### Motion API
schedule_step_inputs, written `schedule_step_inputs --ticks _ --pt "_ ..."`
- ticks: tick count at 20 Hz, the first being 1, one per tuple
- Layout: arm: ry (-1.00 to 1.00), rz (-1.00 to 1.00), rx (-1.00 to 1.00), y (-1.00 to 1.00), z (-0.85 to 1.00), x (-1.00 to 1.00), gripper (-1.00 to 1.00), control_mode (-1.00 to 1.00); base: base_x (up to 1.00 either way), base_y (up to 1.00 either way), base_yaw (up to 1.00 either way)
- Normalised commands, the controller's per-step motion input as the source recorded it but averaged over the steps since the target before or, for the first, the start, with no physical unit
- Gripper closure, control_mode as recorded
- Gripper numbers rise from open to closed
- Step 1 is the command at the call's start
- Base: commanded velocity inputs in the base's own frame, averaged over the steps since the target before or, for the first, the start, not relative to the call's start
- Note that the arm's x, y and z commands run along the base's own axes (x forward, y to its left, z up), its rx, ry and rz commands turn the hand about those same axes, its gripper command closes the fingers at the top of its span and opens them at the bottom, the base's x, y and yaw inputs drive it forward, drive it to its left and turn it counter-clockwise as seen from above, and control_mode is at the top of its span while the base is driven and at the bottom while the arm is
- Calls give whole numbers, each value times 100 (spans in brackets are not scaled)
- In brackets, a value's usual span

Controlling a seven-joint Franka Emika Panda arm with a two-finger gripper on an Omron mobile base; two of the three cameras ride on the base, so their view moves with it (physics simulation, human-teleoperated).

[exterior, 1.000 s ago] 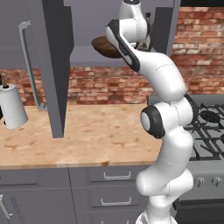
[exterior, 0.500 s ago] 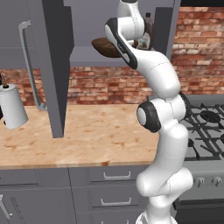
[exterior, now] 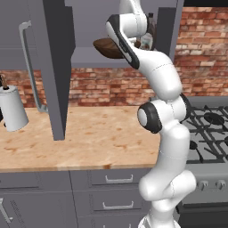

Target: Pick the mug and place it in the sink. Pick the bowl and place it in the open cabinet and then close the cabinet.

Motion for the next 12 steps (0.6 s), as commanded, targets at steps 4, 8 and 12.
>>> schedule_step_inputs --ticks 4,8,12 --pt "-7 0 0 0 -10 -43 -100 -100 0 0 0" --pt "-2 0 0 0 -28 -34 -100 -100 0 0 0" --pt "0 0 0 0 -19 -34 -100 -100 0 0 0"
